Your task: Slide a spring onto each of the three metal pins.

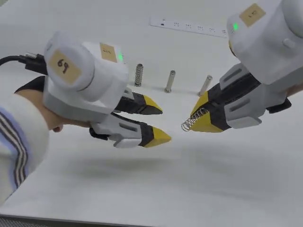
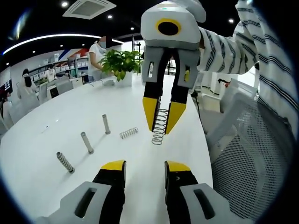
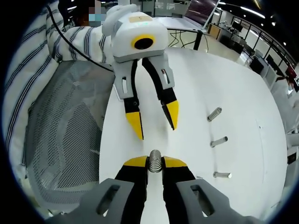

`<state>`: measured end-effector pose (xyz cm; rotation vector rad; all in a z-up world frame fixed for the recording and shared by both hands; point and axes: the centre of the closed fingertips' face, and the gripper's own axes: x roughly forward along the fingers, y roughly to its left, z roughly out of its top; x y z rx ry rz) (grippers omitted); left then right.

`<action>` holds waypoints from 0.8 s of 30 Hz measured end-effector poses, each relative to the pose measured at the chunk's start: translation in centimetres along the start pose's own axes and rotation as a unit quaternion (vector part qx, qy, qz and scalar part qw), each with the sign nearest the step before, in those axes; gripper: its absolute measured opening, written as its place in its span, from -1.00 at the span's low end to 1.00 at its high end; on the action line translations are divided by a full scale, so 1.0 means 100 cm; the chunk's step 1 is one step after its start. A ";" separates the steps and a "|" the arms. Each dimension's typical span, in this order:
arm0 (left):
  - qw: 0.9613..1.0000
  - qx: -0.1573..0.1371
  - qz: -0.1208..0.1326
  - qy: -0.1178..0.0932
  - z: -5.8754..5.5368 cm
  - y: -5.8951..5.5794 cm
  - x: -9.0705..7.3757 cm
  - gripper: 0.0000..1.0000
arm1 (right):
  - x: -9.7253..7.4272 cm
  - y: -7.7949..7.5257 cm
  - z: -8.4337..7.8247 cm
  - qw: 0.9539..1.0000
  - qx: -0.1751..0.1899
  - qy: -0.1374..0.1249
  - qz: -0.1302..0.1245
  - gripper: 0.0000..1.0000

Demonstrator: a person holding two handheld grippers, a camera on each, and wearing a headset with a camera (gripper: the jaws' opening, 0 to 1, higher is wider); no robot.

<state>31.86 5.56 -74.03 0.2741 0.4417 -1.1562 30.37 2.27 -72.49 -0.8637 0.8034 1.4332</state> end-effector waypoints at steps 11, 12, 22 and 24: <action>0.999 -0.036 0.026 -0.016 -0.003 0.009 -0.010 0.72 | 0.000 -0.002 -0.004 1.000 0.000 0.011 0.004 -0.84; 0.999 -0.037 0.026 -0.018 -0.002 0.009 -0.011 0.86 | 0.000 -0.003 -0.004 1.000 0.000 0.012 0.004 -0.84; 0.996 -0.052 0.069 -0.028 -0.001 0.023 -0.017 0.96 | -0.007 -0.020 -0.009 1.000 0.004 0.022 -0.008 -0.84; 0.996 -0.057 0.066 -0.025 -0.003 0.022 -0.018 0.96 | -0.009 -0.024 -0.009 1.000 0.003 0.023 -0.010 -0.84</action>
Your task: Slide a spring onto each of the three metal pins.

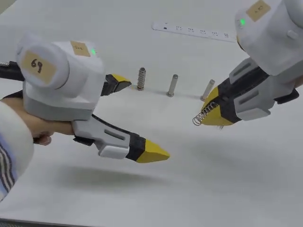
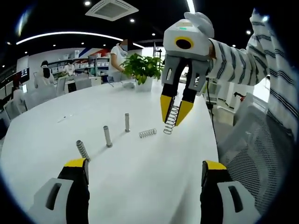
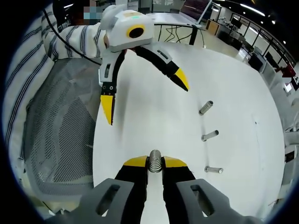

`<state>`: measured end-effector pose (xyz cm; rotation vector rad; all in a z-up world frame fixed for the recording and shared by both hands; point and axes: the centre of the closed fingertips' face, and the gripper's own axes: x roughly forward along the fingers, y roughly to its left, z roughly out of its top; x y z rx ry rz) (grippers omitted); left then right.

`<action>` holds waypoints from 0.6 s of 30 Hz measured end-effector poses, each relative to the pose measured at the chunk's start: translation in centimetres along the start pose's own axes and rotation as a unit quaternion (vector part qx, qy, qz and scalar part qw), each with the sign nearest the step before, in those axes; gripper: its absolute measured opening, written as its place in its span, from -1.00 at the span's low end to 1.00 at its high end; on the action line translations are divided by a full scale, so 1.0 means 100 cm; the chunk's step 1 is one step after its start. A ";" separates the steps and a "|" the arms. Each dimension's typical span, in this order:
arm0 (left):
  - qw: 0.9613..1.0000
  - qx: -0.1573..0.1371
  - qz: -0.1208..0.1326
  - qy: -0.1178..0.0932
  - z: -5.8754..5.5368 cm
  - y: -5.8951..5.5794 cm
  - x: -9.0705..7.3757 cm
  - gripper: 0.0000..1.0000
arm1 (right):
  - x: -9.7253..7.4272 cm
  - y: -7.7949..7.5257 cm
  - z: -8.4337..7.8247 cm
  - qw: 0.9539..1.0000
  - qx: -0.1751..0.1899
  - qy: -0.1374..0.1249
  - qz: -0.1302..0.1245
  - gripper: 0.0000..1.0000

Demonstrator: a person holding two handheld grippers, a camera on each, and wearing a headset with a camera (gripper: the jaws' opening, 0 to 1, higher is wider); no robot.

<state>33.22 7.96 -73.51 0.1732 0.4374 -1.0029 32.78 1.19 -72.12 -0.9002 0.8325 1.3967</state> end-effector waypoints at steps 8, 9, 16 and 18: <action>1.000 -0.009 -0.002 0.008 -0.004 -0.001 0.002 0.96 | -0.005 -0.015 0.003 1.000 -0.001 0.004 -0.007 -0.84; 1.000 -0.010 -0.002 0.007 -0.004 -0.001 0.002 0.96 | -0.005 -0.017 0.003 1.000 -0.002 0.006 -0.008 -0.84; 1.000 -0.010 0.003 0.008 -0.005 0.002 0.001 0.96 | -0.010 -0.043 0.009 1.000 -0.017 0.014 -0.018 -0.84; 1.000 -0.007 0.007 0.006 -0.005 0.004 0.001 0.96 | -0.011 -0.050 0.011 0.999 -0.020 0.016 -0.021 -0.84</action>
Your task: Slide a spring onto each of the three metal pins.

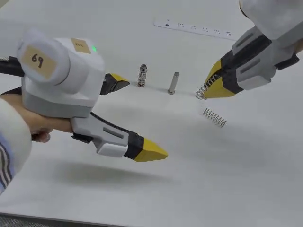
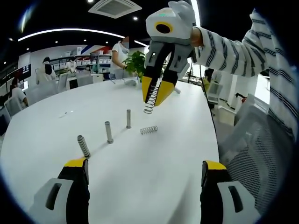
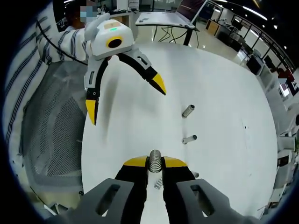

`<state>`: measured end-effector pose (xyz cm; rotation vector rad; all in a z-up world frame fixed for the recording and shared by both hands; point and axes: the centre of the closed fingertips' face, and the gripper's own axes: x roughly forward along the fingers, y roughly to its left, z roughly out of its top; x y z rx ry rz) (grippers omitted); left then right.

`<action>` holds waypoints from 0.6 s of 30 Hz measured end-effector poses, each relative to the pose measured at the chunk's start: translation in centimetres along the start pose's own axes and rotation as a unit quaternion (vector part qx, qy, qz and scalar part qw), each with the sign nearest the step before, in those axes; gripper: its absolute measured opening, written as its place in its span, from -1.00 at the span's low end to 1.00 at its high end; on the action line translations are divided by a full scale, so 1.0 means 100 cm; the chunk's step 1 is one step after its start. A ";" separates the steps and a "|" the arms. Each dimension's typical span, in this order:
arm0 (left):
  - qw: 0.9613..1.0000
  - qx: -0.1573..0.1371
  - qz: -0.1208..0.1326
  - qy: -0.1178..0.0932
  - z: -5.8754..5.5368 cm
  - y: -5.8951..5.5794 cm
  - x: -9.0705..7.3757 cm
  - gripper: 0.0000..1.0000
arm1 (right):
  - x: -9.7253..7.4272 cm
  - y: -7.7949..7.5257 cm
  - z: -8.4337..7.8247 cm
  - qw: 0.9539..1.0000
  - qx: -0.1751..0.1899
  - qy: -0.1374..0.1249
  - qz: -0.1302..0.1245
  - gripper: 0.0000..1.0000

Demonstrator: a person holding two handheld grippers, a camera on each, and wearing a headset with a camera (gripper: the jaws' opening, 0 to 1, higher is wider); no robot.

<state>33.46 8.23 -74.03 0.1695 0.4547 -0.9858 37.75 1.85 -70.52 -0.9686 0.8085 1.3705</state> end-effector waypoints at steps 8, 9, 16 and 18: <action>1.000 0.001 0.000 0.007 -0.004 0.002 -0.001 0.96 | 0.004 -0.022 0.004 1.000 -0.015 0.013 -0.004 -0.84; 1.000 0.001 0.000 0.008 -0.005 0.002 -0.001 0.96 | 0.005 -0.024 0.005 1.000 -0.018 0.015 -0.005 -0.84; 1.000 0.001 0.006 0.001 -0.004 0.006 -0.001 0.96 | 0.017 -0.040 0.009 0.999 -0.034 0.030 -0.005 -0.84; 1.000 0.002 0.005 0.004 -0.006 0.005 -0.001 0.96 | 0.021 -0.046 0.010 0.998 -0.043 0.035 -0.010 -0.84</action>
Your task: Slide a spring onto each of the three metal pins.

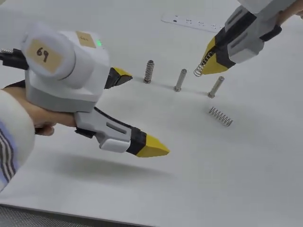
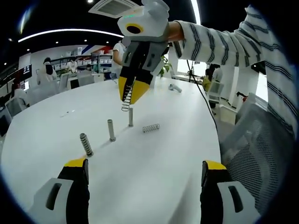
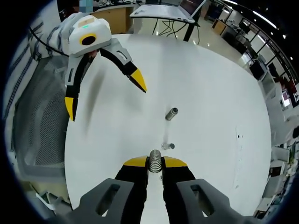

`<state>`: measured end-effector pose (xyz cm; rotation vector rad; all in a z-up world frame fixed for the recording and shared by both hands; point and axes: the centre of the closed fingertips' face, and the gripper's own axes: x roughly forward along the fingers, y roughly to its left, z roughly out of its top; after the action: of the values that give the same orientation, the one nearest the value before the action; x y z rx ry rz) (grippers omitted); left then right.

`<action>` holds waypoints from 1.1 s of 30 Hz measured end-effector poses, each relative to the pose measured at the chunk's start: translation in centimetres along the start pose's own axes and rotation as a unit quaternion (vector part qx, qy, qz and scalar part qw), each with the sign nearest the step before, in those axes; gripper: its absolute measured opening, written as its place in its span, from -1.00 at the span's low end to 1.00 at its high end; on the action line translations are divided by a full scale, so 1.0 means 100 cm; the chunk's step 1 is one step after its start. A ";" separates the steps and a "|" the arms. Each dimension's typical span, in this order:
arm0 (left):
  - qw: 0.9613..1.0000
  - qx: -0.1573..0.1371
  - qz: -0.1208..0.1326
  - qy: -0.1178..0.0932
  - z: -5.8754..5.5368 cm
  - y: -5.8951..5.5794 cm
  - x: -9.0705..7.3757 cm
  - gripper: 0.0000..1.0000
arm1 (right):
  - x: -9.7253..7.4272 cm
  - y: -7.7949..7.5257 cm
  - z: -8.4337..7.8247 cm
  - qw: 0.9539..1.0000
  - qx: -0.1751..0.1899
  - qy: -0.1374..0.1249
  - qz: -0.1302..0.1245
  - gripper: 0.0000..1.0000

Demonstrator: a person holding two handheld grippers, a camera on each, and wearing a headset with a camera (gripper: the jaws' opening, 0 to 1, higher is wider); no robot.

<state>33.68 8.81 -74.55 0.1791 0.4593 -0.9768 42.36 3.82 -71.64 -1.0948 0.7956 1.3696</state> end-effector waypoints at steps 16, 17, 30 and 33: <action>1.000 0.004 -0.001 -0.006 0.003 -0.001 0.000 0.96 | 0.022 -0.025 0.001 0.999 -0.010 0.031 0.009 -0.83; 1.000 0.005 -0.001 -0.004 0.002 -0.001 0.000 0.96 | 0.024 -0.027 0.001 0.999 -0.013 0.034 0.008 -0.83; 1.000 0.011 0.010 0.006 -0.004 0.004 -0.002 0.96 | 0.035 -0.026 0.002 0.999 -0.022 0.046 0.010 -0.83; 1.000 0.010 0.009 0.011 -0.007 0.003 -0.001 0.96 | 0.037 -0.024 0.000 0.998 -0.022 0.052 0.012 -0.83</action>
<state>33.68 9.30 -75.10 0.2128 0.4668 -0.9621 45.07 5.40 -74.80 -1.2029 0.8605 1.3641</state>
